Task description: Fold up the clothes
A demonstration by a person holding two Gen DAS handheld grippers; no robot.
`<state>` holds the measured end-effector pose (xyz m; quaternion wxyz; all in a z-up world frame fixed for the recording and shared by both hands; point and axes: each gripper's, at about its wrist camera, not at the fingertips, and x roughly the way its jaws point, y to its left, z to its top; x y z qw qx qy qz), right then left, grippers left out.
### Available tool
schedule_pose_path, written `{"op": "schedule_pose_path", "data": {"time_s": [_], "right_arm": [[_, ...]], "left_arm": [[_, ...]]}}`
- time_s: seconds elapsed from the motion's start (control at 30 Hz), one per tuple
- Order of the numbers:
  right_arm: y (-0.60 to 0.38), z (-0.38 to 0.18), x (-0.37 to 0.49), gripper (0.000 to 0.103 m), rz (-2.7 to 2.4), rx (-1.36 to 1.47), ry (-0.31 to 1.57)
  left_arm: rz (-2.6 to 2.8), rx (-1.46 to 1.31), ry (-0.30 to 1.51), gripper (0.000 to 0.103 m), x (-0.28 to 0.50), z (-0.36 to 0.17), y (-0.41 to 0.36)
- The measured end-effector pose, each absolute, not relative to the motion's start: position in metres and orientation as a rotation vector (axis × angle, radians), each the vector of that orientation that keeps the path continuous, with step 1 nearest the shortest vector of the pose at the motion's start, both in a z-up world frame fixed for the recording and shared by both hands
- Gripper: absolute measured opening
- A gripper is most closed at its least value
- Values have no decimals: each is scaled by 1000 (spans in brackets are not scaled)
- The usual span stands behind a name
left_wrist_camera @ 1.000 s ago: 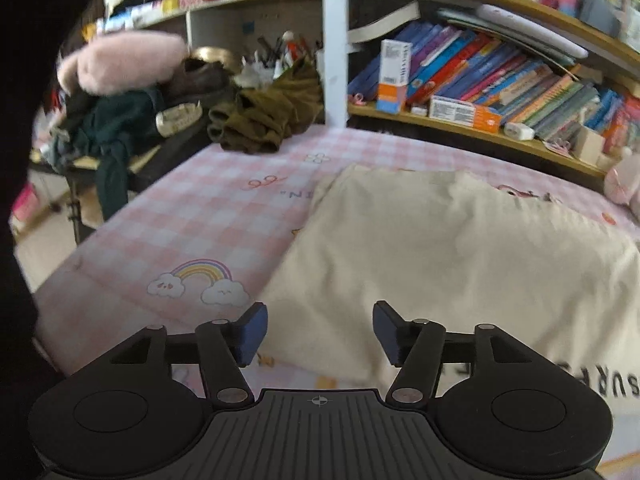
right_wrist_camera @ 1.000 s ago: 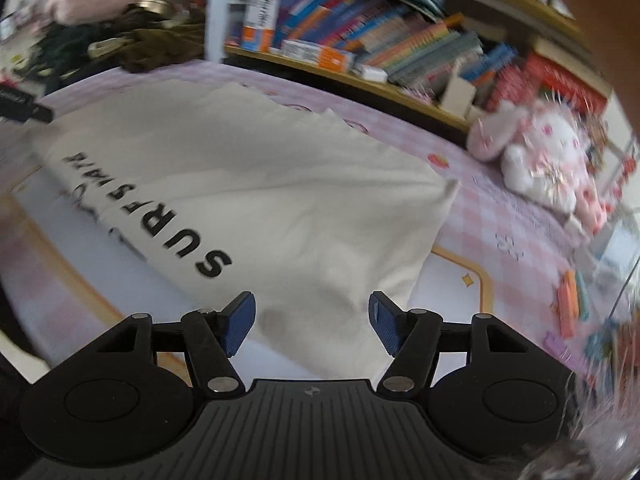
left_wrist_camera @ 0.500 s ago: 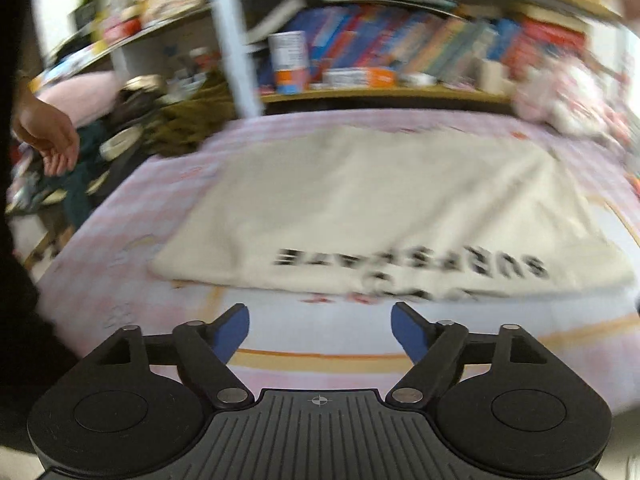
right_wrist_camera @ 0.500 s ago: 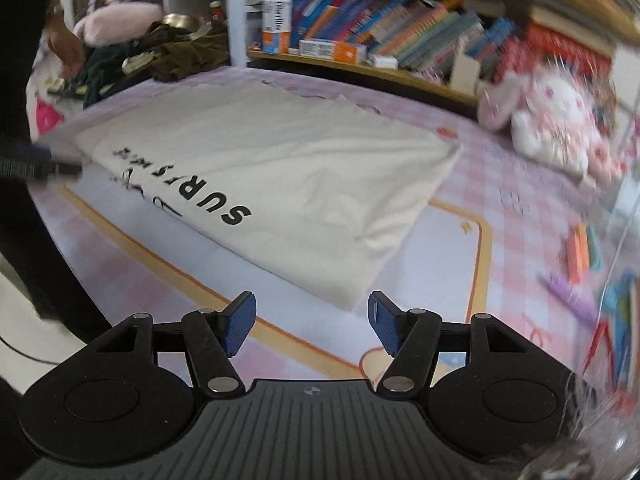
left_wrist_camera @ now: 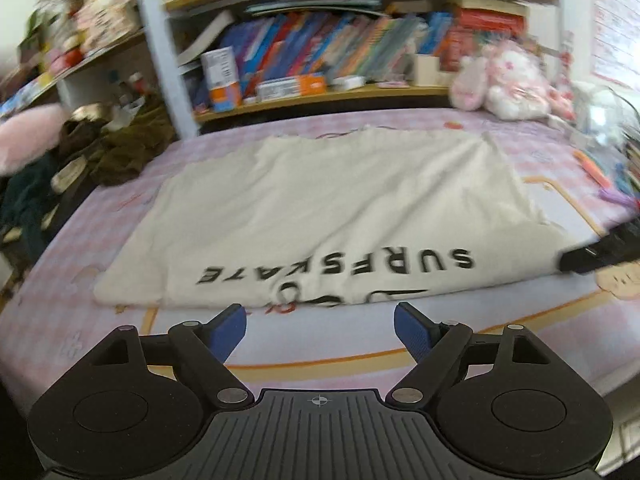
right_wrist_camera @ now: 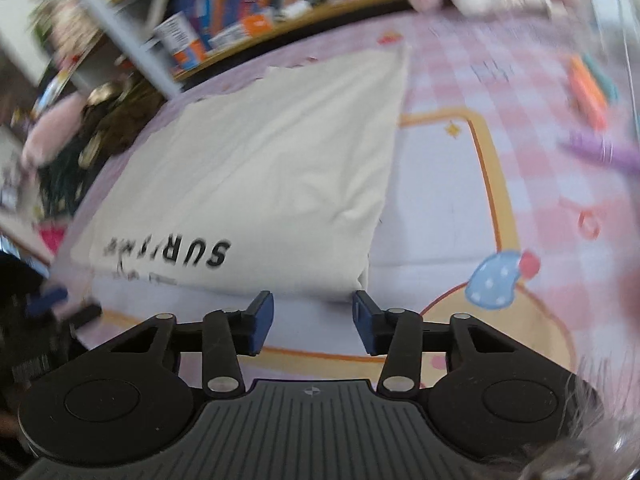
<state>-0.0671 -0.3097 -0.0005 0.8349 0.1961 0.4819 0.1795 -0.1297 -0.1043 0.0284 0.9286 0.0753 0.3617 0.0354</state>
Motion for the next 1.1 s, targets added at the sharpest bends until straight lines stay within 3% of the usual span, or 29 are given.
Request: {"op": "schedule_pose_path", "data": {"time_s": [0.17,0.33,0.47,0.5,0.63,0.8,1.1], "right_arm": [[-311,-3,-52,14,340,524,1058],[-312,-3,-56,9,329,528,1061],[-310,-3,-58,8,338,495,1059],[-309,-3,-59,8,342,478,1058],[-304,-1,-58,8,357,419,1059],[-304,-2,-59,8,365,410,1056],[-299,-2,-59,8,376,371,1046]], "left_arm": [[-31,293,739,84,-120,25,-132],[46,257,777,84,-112,23,-119],[151,-73,794,83,-111,32,-58],[188,-177,793,81,-111,34,-38],[347,-544,754,32,-115,32,45],[487,-865,671,29,-111,12,117],[594,-1225,559,29,-103,-31,161]]}}
